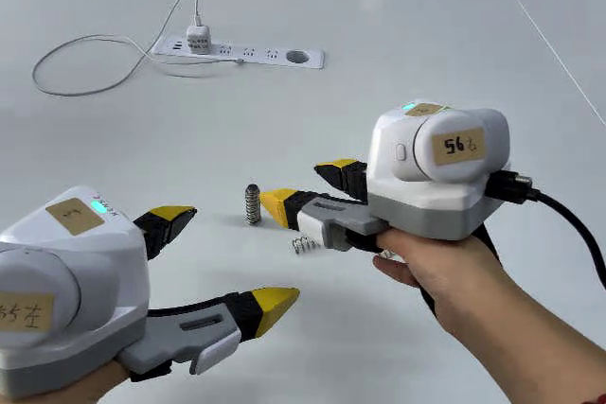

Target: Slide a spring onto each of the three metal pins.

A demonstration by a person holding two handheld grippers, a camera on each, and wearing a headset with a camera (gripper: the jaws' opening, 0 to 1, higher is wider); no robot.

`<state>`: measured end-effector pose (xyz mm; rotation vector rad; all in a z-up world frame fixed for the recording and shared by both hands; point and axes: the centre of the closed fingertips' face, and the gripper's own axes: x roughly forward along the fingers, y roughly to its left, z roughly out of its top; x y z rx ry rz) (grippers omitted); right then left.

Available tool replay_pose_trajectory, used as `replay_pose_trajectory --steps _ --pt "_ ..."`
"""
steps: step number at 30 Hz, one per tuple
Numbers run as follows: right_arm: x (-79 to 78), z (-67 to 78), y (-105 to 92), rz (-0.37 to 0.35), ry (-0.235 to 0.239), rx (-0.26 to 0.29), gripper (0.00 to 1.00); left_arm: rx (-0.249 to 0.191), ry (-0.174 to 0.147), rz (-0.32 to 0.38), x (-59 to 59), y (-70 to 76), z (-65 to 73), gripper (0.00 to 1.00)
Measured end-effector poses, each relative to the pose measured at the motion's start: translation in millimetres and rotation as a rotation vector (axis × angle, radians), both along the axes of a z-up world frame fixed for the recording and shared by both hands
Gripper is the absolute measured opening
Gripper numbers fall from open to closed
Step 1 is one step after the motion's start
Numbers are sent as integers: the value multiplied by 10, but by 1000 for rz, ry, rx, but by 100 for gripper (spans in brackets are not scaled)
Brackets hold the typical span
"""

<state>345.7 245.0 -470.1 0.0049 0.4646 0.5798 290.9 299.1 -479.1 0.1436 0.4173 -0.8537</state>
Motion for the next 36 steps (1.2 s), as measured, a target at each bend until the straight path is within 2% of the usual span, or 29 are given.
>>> replay_pose_trajectory --steps 4,10,16,25,36 --pt "-64 4 -102 -5 -1 -5 44 13 -11 -26 17 -37 3 73" --pt "-214 -32 -254 29 -17 -75 45 32 -20 -67 65 -105 -14 67" --pt "-345 -54 -367 35 -3 -73 46 74 -8 -108 98 -174 -125 60" --pt "-543 -113 -525 57 13 -88 47 137 -11 -170 155 -304 -304 46" --pt "-696 -205 -625 73 39 -88 49 171 14 -228 237 -418 -490 37"
